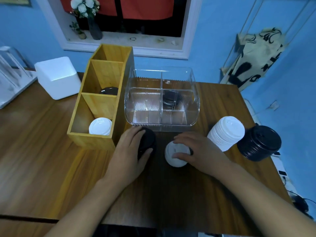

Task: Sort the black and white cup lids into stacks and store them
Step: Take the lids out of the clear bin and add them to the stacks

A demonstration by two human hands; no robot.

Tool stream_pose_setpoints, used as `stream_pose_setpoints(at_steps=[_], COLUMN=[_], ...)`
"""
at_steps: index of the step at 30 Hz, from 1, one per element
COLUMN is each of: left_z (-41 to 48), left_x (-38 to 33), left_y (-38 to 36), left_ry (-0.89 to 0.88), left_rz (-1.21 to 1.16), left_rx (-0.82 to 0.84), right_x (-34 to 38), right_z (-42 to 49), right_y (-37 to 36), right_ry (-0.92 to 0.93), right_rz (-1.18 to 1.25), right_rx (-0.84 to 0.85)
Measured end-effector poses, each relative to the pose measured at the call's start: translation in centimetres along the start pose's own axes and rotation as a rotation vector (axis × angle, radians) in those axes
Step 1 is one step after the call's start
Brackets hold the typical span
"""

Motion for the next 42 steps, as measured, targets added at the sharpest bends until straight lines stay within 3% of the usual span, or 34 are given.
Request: stream_pose_setpoints(at_steps=[7,9,12,16,20,25,33,42], left_z=[-0.8,-0.9,-0.9,-0.9,-0.9,-1.1,-1.0,-0.8], left_x=[1.6,1.7,2.1,2.5,2.6,3.0,2.9,2.9], left_y=[-1.2,-1.5,-1.9,-2.0,-2.2,-2.3,-2.5,-2.3], left_ry=[0.251,0.271,0.28,0.254,0.232,0.223,0.191,0.169], left_rz=[-0.127,-0.122,-0.13,-0.157,-0.164,-0.19,-0.216,-0.235], left_rx=[-0.003,-0.004,0.005,0.009,0.011,0.008,-0.012,-0.041], right_x=[1.8,1.3,-0.7,-2.9,-3.1,-3.5,-4.2,-3.6], right_z=[8.3,12.3,18.6,24.2,26.5,27.1,26.8,26.3], right_y=[7.6,9.0,8.6,5.6,3.5,1.1,-0.3,3.1], right_ry=[0.144,0.099,-0.053,-0.177,-0.261,-0.271,-0.266,-0.248], right_rz=[-0.023,-0.013,-0.061,-0.282,-0.415,-0.496,-0.457,-0.353], right_rx=[-0.391,-0.438,-0.314,-0.01,0.26,0.462,0.526,0.434])
Point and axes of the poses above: each hand's wrist, its own z-axis towards the middle knuckle, its own y-axis out of the back of the hand, x = y × z, the point moved 5 cm from there along z, towards the middle knuckle, and after that the axes turned 14 degrees about -x, right-handed, at the moved point
